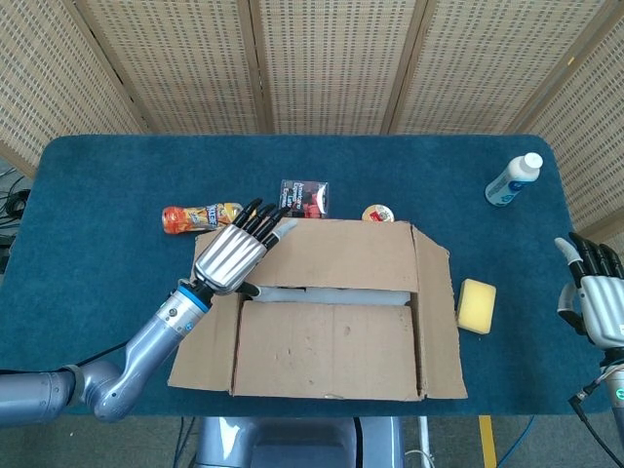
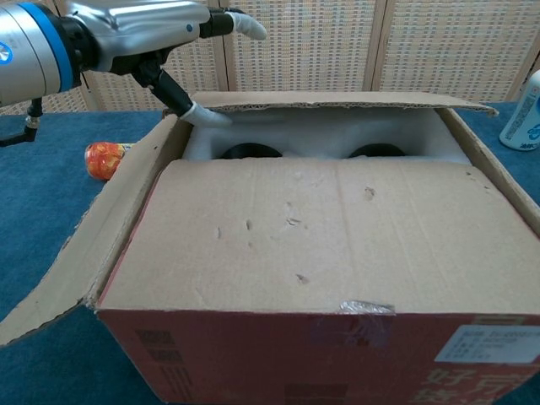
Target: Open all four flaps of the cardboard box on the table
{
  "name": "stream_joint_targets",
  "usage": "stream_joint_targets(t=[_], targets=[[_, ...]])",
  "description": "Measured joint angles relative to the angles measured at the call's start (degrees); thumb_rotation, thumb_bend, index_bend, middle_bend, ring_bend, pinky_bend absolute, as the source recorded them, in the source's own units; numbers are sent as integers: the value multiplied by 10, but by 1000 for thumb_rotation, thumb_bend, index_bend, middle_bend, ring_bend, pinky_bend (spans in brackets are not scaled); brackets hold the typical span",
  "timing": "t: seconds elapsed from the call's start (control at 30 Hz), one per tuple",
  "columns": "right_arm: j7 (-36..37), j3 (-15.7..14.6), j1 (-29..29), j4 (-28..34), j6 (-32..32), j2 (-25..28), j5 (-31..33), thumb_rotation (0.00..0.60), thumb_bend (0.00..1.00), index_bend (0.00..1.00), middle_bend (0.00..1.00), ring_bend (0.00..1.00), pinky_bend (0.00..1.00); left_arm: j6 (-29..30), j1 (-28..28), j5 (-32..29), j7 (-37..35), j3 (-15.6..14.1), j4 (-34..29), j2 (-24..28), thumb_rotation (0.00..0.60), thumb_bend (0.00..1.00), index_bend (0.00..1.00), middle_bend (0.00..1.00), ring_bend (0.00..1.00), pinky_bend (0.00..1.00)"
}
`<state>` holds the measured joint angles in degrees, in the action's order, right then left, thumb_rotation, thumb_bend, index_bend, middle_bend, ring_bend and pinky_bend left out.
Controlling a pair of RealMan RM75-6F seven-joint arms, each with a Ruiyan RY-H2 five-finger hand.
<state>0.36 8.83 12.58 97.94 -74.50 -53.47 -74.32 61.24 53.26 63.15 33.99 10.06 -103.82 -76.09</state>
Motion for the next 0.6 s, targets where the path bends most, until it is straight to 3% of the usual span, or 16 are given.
stream_joint_targets(t=[0.33, 0.6], targets=[[2, 1, -1, 0, -1, 1, -2, 600, 852, 56, 29, 0, 0, 17, 5, 3, -13, 40, 13, 12, 399, 248, 0, 0, 0, 0], [3, 0, -3, 5, -5, 4, -5, 600, 852, 56, 29, 0, 0, 12, 29, -12, -17, 80, 63, 20, 396, 239, 0, 0, 0, 0]])
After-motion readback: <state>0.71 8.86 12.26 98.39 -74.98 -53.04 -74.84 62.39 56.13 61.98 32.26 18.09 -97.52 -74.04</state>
